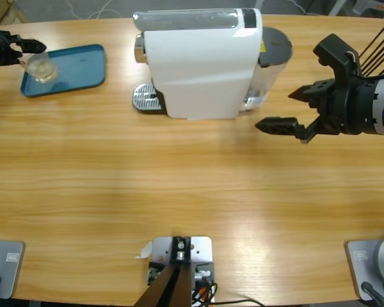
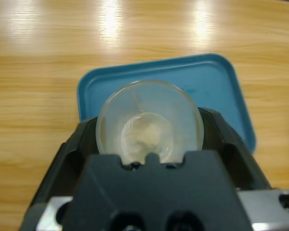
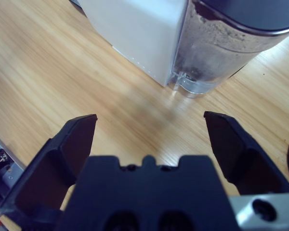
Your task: Pour coffee
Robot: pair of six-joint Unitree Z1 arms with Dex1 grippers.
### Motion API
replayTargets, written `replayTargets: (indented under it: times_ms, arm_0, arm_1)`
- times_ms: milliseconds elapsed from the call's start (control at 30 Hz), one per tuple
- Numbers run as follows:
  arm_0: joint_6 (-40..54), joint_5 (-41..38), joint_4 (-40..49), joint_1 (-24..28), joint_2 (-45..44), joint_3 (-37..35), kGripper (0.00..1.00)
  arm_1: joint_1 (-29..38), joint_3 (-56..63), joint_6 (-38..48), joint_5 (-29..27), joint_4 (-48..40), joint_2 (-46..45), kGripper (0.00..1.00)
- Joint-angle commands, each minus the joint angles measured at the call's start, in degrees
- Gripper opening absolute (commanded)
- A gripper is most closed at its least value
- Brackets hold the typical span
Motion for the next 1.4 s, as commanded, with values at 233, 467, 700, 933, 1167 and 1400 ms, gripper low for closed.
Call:
replayTargets:
  times_ms: [233, 467, 700, 933, 1167, 1400]
  arm_0:
    - [-1.3, 1.5, -2.3, -0.4, 9.2, -3.4, 0.0]
    - [-1.3, -0.3, -2.9, -0.5, 10.1, -2.5, 0.263]
    - [-0.8, -0.4, -3.0, -1.2, 5.3, -1.6, 0.991]
    - [-0.7, -0.7, -0.8, -0.9, -6.7, 1.6, 0.991]
    - [-0.7, -1.0, 19.9, -2.8, -29.2, 2.8, 0.991]
    - [1.1, -5.6, 43.5, -15.5, -46.1, 3.1, 1.0]
  arm_1:
    - [0.5, 2.0, 0.0, -0.9, -1.4, 3.4, 1.0]
    - [0.5, 2.0, 0.0, -0.9, -1.3, 3.3, 1.0]
    - [0.5, 1.6, 0.2, -1.0, -0.4, 3.0, 1.0]
    - [0.5, 0.0, 0.2, -1.5, 2.3, 0.4, 1.0]
    - [0.5, -4.0, 0.2, -2.8, 8.4, -4.9, 1.0]
    - [0.5, -3.6, -0.5, -5.1, 13.6, -10.7, 1.0]
